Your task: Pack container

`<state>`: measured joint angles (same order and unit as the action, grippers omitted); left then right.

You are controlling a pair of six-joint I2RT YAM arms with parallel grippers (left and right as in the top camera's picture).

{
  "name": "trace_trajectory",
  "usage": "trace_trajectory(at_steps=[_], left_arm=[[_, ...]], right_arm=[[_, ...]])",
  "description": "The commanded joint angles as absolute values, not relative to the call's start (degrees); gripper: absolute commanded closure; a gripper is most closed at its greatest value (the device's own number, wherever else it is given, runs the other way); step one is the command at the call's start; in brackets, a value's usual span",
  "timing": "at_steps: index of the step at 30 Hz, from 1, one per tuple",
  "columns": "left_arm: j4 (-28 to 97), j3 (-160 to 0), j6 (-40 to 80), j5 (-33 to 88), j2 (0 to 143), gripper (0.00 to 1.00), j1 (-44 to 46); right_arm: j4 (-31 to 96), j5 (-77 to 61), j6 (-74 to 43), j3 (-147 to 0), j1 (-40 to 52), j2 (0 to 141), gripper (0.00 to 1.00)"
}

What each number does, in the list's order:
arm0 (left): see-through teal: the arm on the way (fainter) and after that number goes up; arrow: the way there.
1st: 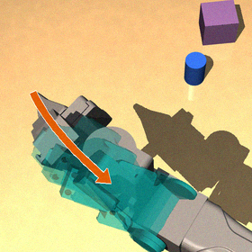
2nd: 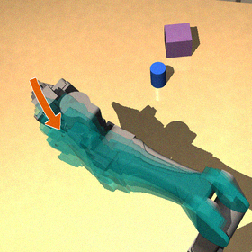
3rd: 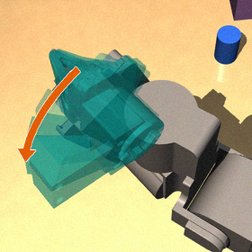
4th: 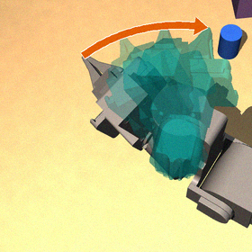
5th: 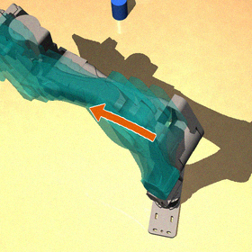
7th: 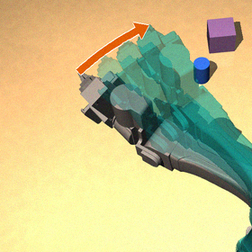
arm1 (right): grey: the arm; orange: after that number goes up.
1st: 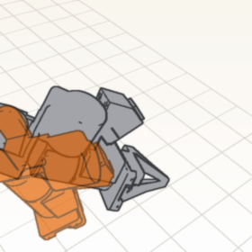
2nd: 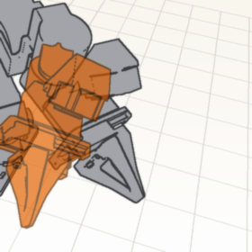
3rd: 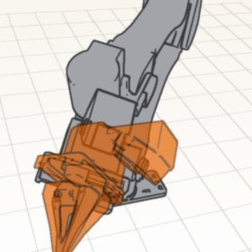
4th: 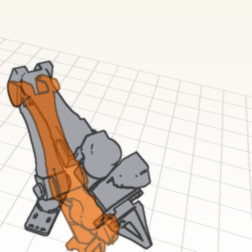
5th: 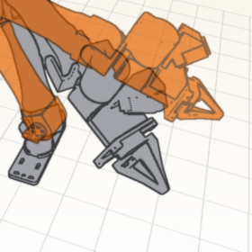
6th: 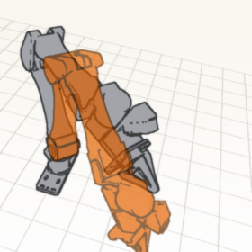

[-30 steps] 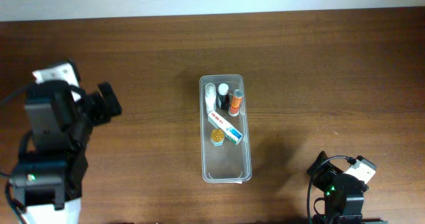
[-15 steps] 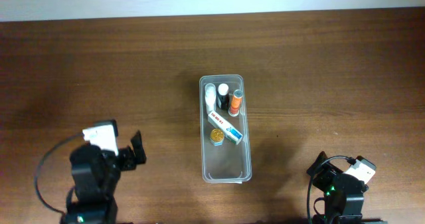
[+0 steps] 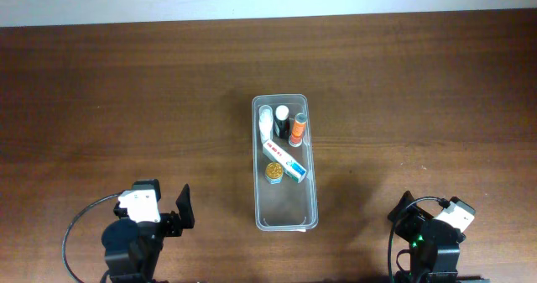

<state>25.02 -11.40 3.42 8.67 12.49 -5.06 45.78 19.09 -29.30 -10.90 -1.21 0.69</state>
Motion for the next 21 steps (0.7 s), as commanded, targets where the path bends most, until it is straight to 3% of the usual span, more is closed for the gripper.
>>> trace_trajectory(at_steps=[1, 21], left_arm=[[24.8, -8.8, 2.5, 9.7, 9.3, 0.00, -5.4], [24.4, -7.2, 2.5, 9.2, 3.5, 0.01, -5.4]], right_arm=[[45.6, 20.1, -28.8, -10.3, -1.5, 0.2, 0.02], [45.6, 20.1, -28.8, -10.3, -1.5, 0.2, 0.02]])
